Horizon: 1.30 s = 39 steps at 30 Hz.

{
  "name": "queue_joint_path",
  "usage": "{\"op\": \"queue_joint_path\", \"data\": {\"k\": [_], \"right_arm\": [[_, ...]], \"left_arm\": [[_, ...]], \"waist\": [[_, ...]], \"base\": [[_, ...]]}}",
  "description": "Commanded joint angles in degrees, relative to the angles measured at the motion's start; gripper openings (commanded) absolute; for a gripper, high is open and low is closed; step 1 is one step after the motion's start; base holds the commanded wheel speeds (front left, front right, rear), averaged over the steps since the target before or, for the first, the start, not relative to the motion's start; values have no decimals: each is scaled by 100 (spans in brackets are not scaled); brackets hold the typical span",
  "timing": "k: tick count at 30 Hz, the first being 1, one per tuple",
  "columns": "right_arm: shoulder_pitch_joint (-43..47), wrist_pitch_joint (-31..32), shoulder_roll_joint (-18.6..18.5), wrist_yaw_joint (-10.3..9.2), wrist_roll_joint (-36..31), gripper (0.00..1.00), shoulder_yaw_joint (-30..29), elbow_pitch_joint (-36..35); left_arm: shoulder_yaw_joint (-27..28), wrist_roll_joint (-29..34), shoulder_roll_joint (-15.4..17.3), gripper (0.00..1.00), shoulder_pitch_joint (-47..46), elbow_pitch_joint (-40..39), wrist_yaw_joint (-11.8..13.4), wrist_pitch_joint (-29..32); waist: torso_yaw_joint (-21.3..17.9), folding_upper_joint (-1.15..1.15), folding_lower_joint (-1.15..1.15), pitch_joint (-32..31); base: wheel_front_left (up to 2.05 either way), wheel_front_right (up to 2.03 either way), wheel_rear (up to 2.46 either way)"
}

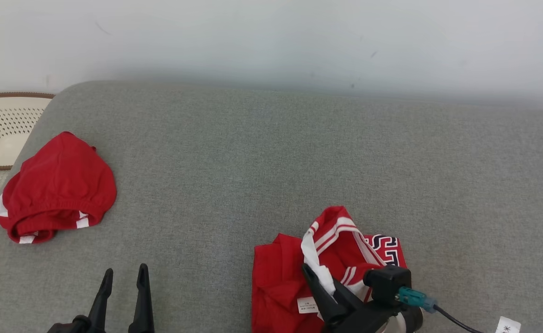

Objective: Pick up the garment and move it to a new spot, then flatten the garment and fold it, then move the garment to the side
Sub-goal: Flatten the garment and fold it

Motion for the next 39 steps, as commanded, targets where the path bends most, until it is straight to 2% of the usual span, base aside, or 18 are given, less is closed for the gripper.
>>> {"op": "queue_joint_path", "data": {"k": [1,2,8,14,19,28,33,39], "right_arm": [[-108,-111,47,3,-6,78,46,37],[-122,-166,68,3,82,100,112,65],[-317,-517,-133,3,743,100,617,-290],[-433,-963,-475,3,964,100,601,-844],[-321,-1286,-661,3,801,100,108,-1193],[199,-1372,-635,3,-76,100,-1577,-1058],[491,-1275,-567,3,-252,100,-1718,-1001],[652,-1244,-510,3,-296,100,-1508,-895]], "left_arm": [[27,-54,1,100,-45,20,-31,-23],[36,-54,1,100,-46,31,-23,-23],[65,-66,1,100,-30,71,-28,-23],[84,-84,0,100,30,40,-11,-23],[114,-73,0,100,80,-35,-11,-23],[173,-64,0,100,76,-119,-9,-23],[208,-64,0,100,74,-125,-4,-23],[195,-71,0,100,35,-125,0,-23]], "waist": [[-5,0,0,11],[-12,0,0,16],[-80,0,0,-1],[-143,0,0,-34],[-171,0,0,-18],[-162,0,0,36],[-176,0,0,63],[-205,0,0,106]], "base": [[0,0,0],[0,0,0],[0,0,0],[0,0,0],[0,0,0],[0,0,0],[0,0,0],[0,0,0]]}}
